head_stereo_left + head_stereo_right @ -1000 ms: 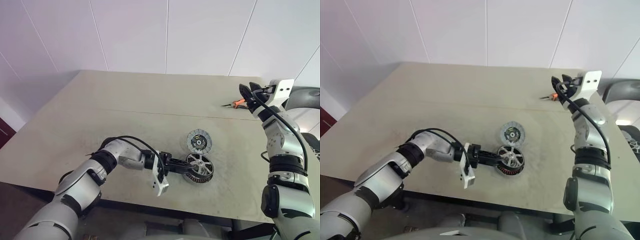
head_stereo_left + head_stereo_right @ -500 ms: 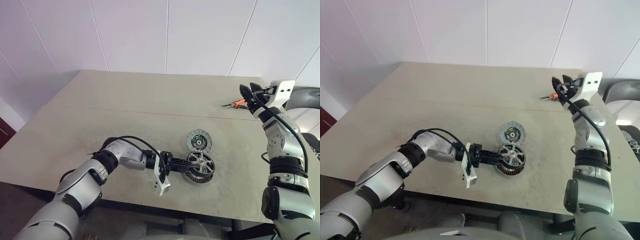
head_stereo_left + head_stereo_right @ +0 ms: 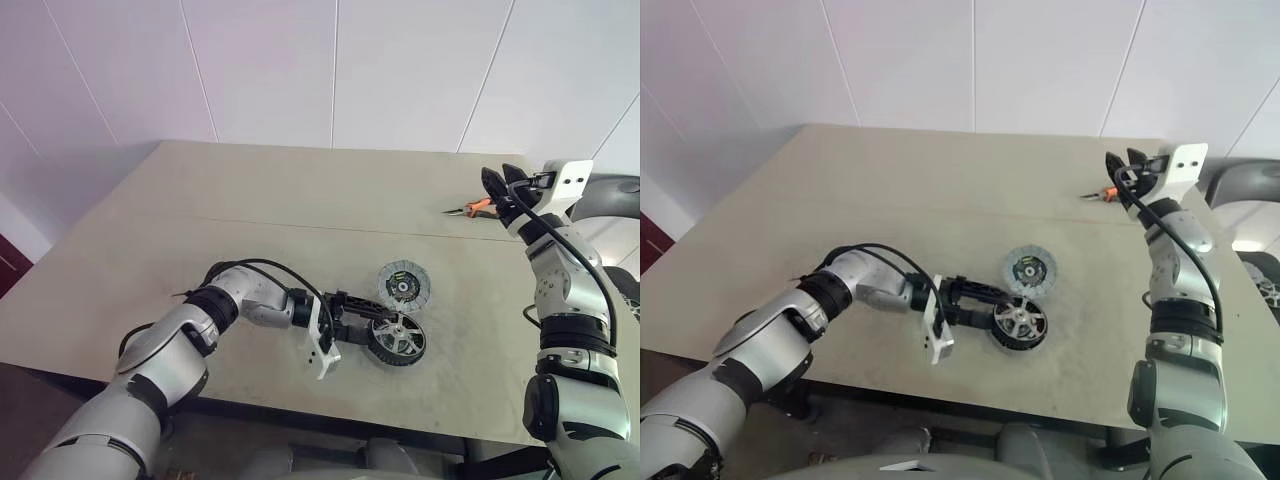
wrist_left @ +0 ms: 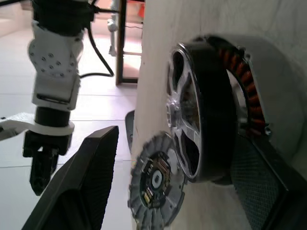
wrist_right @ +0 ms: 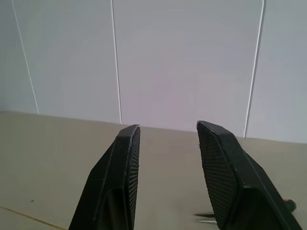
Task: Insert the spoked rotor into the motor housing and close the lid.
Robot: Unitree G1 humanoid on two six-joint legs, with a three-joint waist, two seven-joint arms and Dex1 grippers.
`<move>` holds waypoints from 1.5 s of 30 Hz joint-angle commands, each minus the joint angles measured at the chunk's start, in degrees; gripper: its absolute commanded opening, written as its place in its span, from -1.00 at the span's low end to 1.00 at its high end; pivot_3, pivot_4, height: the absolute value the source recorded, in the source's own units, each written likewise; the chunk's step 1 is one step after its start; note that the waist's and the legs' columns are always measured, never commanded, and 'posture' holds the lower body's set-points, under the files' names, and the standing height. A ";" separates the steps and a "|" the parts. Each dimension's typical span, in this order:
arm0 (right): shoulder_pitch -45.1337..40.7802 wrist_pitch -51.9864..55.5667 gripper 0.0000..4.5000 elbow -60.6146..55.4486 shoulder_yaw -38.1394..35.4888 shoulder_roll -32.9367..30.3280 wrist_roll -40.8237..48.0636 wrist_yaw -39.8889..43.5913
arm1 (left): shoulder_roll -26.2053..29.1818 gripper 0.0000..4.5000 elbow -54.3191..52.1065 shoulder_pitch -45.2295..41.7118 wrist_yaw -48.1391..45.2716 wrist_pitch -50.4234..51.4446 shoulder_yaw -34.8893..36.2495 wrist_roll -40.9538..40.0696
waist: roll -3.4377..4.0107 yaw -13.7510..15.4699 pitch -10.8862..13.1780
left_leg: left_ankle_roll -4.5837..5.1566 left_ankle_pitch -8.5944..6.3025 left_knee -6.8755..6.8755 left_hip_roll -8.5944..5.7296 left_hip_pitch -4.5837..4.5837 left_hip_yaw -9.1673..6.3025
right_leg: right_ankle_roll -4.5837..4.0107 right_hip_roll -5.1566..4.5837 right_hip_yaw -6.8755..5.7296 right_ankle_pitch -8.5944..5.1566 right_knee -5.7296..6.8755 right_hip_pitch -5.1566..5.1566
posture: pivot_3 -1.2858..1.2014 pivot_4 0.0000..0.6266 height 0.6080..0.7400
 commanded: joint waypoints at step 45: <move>20.55 27.18 -0.99 -31.37 33.16 -21.31 -4.90 37.29 | -16.31 0.63 -24.90 17.82 -40.01 70.44 55.11 -79.81 | -0.32 0.32 -0.03 | -0.02 -0.01 0.17 0.11 -0.12 -0.35 | 0.03 0.00 -0.12 -0.02 -0.16 0.03 | 0.03 -1.00 1.00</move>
